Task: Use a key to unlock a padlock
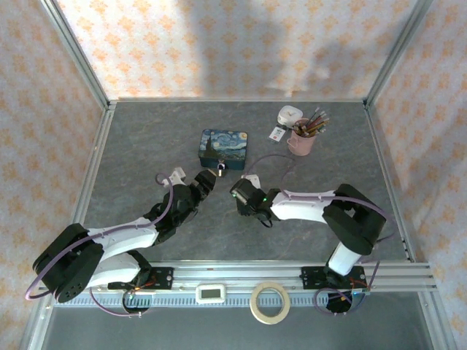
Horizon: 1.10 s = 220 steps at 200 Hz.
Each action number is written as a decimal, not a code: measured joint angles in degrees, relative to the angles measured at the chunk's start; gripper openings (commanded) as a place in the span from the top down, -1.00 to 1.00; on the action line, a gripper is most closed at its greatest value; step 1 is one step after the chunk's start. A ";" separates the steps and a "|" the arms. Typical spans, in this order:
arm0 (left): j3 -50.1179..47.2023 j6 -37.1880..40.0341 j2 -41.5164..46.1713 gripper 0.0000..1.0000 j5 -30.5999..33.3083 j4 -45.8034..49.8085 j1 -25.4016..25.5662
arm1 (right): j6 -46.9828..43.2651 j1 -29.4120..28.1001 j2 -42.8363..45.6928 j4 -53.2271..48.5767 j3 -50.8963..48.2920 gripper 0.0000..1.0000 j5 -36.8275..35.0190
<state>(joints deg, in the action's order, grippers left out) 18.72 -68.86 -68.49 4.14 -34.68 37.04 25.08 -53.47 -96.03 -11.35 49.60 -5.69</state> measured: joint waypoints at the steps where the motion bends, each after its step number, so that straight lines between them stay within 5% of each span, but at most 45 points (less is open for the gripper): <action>1: 0.00 0.00 0.00 -0.69 0.00 0.07 -0.02 | -0.15 0.00 -0.07 -0.07 0.04 0.23 -0.04; 72: -0.26 0.39 2.43 -0.69 0.92 1.70 -0.09 | -4.57 -0.02 -4.63 -1.79 3.69 0.44 -3.65; 120: -0.28 1.36 4.02 -0.69 1.38 2.54 -0.46 | -1.99 0.28 -4.96 -1.60 4.02 0.82 -3.69; 157: -0.28 2.51 4.11 -0.69 0.94 2.38 -0.46 | 1.68 3.34 -2.69 -0.66 2.10 1.00 -0.02; 220: -0.28 8.74 -2.60 -0.59 -5.33 -6.05 1.73 | 9.62 10.40 8.07 6.08 -2.84 1.00 10.45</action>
<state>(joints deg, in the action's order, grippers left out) 18.44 -60.12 -71.09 -1.19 -40.73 38.76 34.70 -43.07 -87.96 -5.28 46.76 4.75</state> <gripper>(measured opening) 0.802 0.042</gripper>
